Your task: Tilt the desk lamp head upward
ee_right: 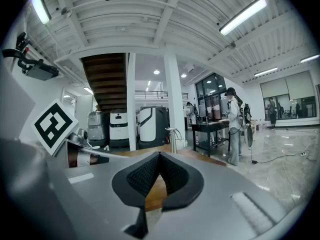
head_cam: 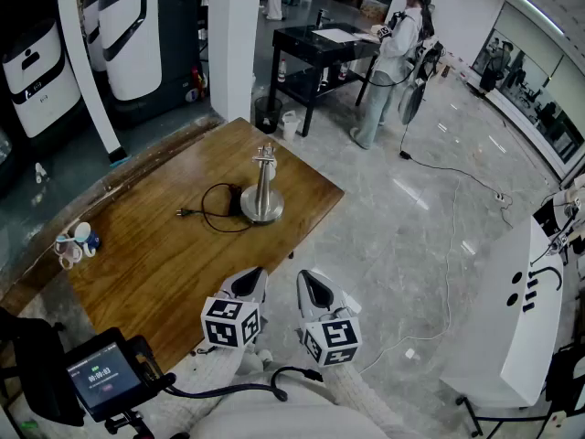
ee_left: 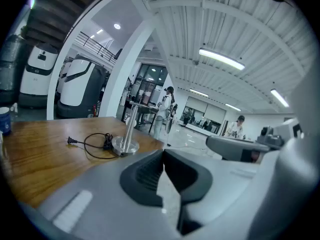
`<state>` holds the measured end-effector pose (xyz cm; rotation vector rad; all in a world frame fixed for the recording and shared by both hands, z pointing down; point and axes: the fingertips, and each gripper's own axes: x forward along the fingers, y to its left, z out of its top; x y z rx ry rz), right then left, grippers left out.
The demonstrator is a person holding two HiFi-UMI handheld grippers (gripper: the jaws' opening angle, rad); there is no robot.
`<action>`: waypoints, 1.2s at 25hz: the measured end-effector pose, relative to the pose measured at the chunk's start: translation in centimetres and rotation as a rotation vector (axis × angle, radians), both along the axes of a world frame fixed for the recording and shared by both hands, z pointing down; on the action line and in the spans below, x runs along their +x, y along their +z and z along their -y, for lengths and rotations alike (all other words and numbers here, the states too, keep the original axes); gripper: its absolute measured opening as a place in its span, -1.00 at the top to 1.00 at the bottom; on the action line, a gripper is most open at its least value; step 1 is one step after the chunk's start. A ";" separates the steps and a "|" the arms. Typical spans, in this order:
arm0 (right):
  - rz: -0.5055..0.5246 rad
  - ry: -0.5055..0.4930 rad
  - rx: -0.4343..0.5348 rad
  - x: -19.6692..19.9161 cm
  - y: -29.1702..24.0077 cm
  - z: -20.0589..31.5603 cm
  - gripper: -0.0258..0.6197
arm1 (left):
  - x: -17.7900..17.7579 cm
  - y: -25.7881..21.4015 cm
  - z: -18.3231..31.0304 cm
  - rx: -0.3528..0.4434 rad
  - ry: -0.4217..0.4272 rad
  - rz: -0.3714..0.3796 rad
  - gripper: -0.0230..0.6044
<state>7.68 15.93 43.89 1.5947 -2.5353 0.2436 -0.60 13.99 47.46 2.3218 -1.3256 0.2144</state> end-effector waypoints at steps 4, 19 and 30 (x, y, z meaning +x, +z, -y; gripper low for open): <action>0.004 -0.011 -0.036 0.7 0.9 0.7 0.92 | 1.0 0.4 0.2 -0.012 0.009 0.011 0.90; -0.006 -0.165 -0.067 -3.3 1.7 15.6 0.66 | -1.0 -1.2 15.2 0.059 -0.006 0.021 0.90; -0.118 -0.254 -0.099 -6.8 3.6 25.4 0.44 | -4.4 -1.3 22.5 0.057 0.000 0.030 0.72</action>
